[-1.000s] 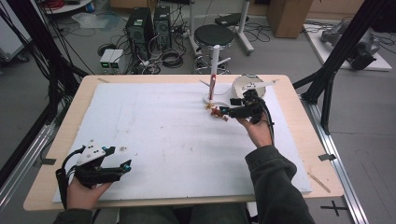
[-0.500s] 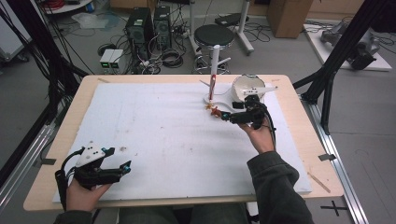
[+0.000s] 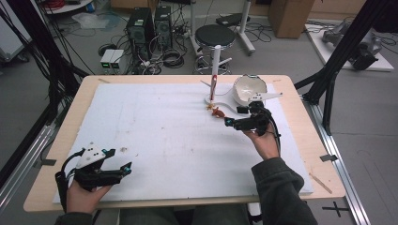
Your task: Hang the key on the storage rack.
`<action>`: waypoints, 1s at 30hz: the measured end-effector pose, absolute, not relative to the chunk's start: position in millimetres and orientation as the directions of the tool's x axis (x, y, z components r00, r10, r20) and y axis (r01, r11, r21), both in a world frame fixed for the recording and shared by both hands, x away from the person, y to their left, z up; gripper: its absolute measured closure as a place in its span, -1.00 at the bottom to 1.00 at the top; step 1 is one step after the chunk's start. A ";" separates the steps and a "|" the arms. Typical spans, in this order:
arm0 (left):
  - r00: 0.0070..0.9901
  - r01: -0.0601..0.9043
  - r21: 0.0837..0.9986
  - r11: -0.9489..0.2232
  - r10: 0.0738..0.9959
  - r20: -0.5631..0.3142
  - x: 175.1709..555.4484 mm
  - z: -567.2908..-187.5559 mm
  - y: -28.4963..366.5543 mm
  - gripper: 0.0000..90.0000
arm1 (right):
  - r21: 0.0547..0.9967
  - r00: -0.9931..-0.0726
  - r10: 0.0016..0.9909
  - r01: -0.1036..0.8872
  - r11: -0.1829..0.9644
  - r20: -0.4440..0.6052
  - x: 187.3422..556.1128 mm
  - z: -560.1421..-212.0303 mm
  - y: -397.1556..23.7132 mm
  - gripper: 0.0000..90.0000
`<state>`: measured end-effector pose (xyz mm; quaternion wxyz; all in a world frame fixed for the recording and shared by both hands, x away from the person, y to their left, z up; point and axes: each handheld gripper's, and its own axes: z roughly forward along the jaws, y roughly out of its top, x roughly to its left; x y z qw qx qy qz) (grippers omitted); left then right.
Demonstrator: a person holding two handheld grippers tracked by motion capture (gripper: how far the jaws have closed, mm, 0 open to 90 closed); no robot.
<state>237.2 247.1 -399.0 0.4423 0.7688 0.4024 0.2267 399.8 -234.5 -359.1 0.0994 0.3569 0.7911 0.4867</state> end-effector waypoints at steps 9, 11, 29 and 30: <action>0.572 0.419 0.863 -0.284 0.820 -0.007 237.3 -398.8 248.2 -0.48 | 0.841 -0.736 0.655 0.455 0.292 0.171 392.3 -356.3 -231.4 -0.72; 0.570 0.419 0.863 -0.281 0.822 -0.009 237.5 -399.1 248.2 -0.48 | 0.841 -0.740 0.651 0.452 0.297 0.168 389.7 -355.4 -230.3 -0.72; 0.571 0.425 0.860 -0.282 0.821 -0.013 238.2 -399.6 247.5 -0.48 | 0.858 -0.745 0.656 0.411 0.309 0.121 362.6 -369.8 -245.8 -0.73; 0.571 0.424 0.860 -0.283 0.821 -0.011 238.5 -399.8 247.4 -0.48 | 0.856 -0.746 0.654 0.414 0.311 0.124 360.8 -370.6 -247.2 -0.73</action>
